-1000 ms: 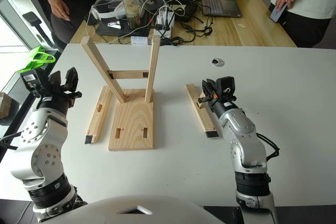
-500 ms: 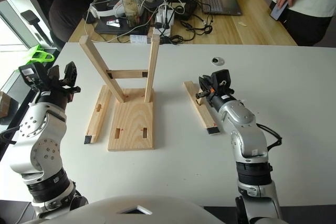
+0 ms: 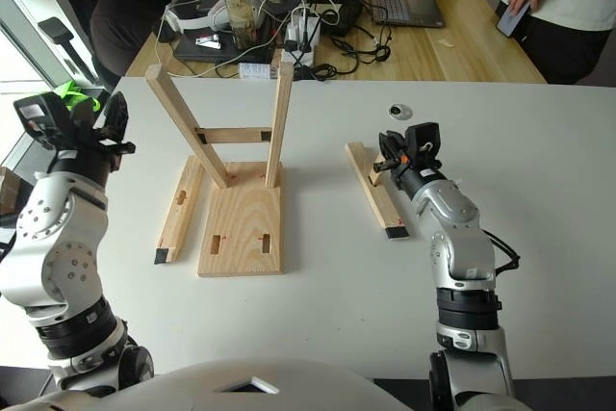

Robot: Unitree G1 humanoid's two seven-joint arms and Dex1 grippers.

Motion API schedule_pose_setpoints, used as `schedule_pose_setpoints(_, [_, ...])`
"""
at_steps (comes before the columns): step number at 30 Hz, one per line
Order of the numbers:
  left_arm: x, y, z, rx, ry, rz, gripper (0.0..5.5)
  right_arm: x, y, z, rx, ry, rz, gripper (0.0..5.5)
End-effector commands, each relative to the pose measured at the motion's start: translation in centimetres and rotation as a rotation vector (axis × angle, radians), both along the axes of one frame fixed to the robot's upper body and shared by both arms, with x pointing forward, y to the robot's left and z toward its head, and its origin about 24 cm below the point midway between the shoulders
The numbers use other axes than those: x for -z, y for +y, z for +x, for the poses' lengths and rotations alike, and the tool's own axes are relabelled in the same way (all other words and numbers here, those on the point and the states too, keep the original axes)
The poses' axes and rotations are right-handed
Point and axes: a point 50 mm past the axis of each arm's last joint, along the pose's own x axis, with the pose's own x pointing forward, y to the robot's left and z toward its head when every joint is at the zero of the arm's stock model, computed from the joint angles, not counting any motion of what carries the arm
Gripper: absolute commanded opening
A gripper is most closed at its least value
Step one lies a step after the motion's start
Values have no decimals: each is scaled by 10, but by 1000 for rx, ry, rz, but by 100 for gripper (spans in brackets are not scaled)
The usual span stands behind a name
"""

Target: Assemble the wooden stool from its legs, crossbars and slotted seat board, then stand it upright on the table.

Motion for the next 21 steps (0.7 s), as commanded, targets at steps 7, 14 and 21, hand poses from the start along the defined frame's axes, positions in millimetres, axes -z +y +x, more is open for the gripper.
schedule_pose_setpoints(7, [-39, -25, 4, 400, -125, -227, 325, -46, -19, 14, 18, -155, 138, 38])
schedule_pose_setpoints(14, [-58, -55, -9, 822, -118, -469, 342, -102, -37, 9, -132, -329, 491, 37])
schedule_pose_setpoints(21, [-80, -78, -17, 1096, -84, -597, 342, -151, -27, -27, -534, -461, 867, 37])
